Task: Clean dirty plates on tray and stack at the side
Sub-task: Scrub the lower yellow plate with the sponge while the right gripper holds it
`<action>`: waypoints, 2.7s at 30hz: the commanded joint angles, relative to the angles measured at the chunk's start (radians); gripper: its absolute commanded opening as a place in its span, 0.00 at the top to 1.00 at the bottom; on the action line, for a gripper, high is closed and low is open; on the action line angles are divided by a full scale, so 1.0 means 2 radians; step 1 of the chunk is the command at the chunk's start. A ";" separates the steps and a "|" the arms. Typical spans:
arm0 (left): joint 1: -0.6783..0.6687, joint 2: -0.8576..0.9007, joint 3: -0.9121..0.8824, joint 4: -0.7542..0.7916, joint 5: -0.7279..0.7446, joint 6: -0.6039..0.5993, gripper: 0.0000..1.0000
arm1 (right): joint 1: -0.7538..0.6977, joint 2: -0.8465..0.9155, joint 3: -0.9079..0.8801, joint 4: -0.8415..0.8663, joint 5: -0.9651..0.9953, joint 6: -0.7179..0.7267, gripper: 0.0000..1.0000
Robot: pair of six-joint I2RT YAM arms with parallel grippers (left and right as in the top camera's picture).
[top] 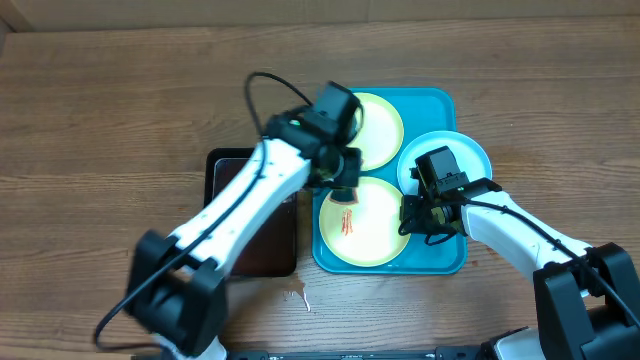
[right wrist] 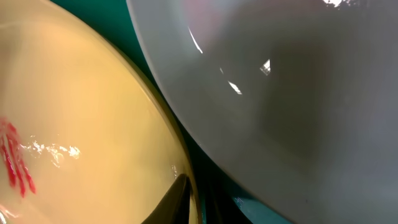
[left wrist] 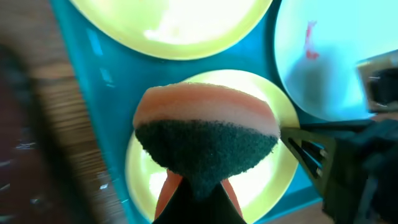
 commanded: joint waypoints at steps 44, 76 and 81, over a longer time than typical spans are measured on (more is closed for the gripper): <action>-0.027 0.122 0.009 -0.019 -0.087 0.003 0.96 | 0.001 0.009 0.006 -0.002 0.013 -0.001 0.88; -0.023 0.152 0.010 0.033 0.195 0.104 0.96 | 0.001 0.009 0.006 -0.006 0.013 -0.001 0.88; -0.014 0.152 0.010 -0.001 0.082 0.013 0.96 | 0.001 0.009 0.006 -0.008 0.013 -0.001 0.89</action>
